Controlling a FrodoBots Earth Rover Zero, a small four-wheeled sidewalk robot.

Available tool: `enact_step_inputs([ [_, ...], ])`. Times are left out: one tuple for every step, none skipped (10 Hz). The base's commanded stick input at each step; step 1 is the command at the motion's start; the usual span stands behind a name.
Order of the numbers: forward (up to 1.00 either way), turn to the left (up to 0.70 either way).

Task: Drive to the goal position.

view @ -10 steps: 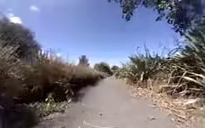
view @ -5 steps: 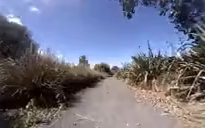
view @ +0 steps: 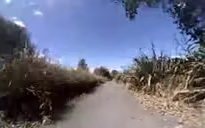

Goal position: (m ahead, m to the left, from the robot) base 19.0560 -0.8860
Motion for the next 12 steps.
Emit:
enact_step_inputs([
  [0.85,0.0],
  [0.85,0.0],
  [0.85,0.0],
  [0.85,0.0],
  [0.85,0.0],
  [0.85,0.0],
  [0.85,0.0],
  [0.85,0.0],
  [0.85,0.0],
  [0.85,0.0],
  [0.85,0.0],
  [0.85,0.0],
])
